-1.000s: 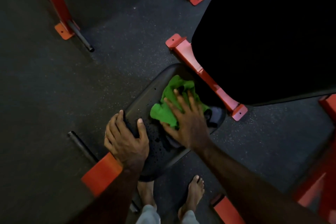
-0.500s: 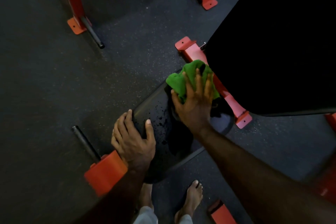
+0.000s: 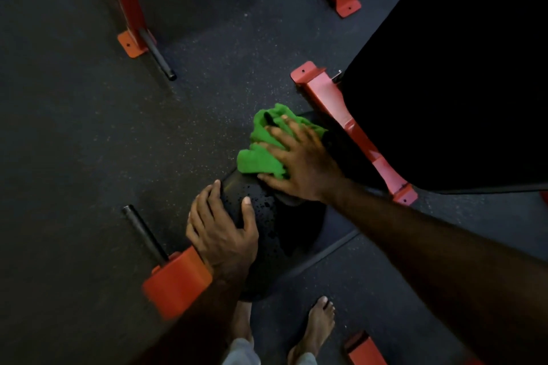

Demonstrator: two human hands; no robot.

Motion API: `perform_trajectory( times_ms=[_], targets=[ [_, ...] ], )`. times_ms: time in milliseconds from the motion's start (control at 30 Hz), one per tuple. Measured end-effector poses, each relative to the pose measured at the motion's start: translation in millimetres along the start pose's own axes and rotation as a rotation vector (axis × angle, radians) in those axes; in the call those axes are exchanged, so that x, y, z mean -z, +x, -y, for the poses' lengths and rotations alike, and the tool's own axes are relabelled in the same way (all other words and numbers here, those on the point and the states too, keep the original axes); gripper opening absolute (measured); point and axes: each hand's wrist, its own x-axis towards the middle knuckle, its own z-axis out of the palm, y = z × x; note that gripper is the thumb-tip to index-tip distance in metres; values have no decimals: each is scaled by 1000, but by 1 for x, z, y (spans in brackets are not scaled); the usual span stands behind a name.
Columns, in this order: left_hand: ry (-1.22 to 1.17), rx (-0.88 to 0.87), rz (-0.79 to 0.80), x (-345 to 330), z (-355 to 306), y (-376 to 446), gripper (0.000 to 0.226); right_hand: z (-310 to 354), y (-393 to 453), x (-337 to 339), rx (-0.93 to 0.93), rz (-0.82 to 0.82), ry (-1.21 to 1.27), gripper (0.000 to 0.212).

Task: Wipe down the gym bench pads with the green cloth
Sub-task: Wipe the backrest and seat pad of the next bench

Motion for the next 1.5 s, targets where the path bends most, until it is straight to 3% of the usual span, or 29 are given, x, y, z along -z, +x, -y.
perform_trajectory(
  times_ms=[33, 67, 167, 200, 233, 333, 367, 400, 500, 533, 600, 700, 733, 767, 867, 900, 933, 1033, 1067, 1100, 1200, 1233, 1267, 1367, 1400, 1433, 1500],
  targets=[
    [1, 0, -2, 0, 0, 0, 58, -13, 4, 3, 11, 13, -20, 69],
    [1, -2, -2, 0, 0, 0, 58, -23, 9, 4, -97, -23, -40, 70],
    [-1, -3, 5, 1, 1, -1, 57, -11, 26, -4, -629, -239, -2, 62],
    [-6, -1, 8, 0, 1, 0, 57, 2, 31, -6, -670, -273, 4, 61],
    [-10, 3, 8, 1, 0, -1, 58, 13, 31, -9, -600, -251, 20, 62],
    [-4, 2, -7, 0, -1, 1, 58, 6, 18, -2, -66, -70, 19, 66],
    [-3, -1, -10, 0, 0, 1, 57, -9, 16, 1, 16, -37, -3, 67],
    [-5, -2, -12, -1, -1, 1, 57, -21, 18, 3, -27, -54, -23, 68],
    [-1, 2, -12, 0, -1, 1, 57, -18, 24, -4, -570, -301, 2, 63],
    [-6, 4, -8, 0, -1, 0, 58, -2, 24, -9, -659, -351, -3, 60],
    [-19, 13, -3, 0, -2, 1, 58, 25, 17, -16, -516, -329, 5, 60],
    [0, 2, -15, 1, -2, 0, 58, 18, -3, -6, -49, -58, 30, 66],
    [3, -2, -11, 1, -2, 1, 58, 5, -4, -3, -19, -47, 14, 66],
    [5, 1, -3, 1, -1, 1, 58, -3, -4, -2, -98, -90, 1, 65],
    [6, 6, 21, 1, -1, 0, 59, 8, -1, -6, -593, -302, 47, 60],
    [5, 4, 24, 1, -1, 0, 59, 23, -1, -9, -636, -309, 39, 60],
    [5, 1, 20, 1, -1, 0, 58, 35, -3, -11, -570, -269, 35, 62],
    [12, -5, 5, 1, 0, 0, 59, 24, -15, -4, -110, -60, 18, 68],
    [11, -4, 4, 1, 1, 0, 59, 7, -14, -1, -71, -52, -3, 69],
    [11, 0, 2, 1, 0, 0, 58, -7, -11, 1, -138, -80, -6, 69],
    [9, 2, 5, 0, -1, -1, 59, -8, 3, -1, -687, -289, 55, 66],
    [6, 1, 4, 0, 0, -1, 59, 5, 7, -5, -759, -327, 33, 64],
    [6, -3, 1, 1, 0, -1, 59, 19, 9, -9, -726, -328, 7, 63],
    [9, -4, -12, 0, -1, -2, 58, 15, -11, -7, -223, -117, -18, 67],
    [9, -3, -11, 0, -1, -1, 58, -2, -16, -2, -134, -85, -18, 67],
    [10, 1, -8, 0, -1, -1, 58, -16, -19, -1, -176, -101, -18, 68],
    [16, 2, 2, 0, -1, 0, 58, -21, -25, -2, -558, -238, 26, 67]
  ],
)
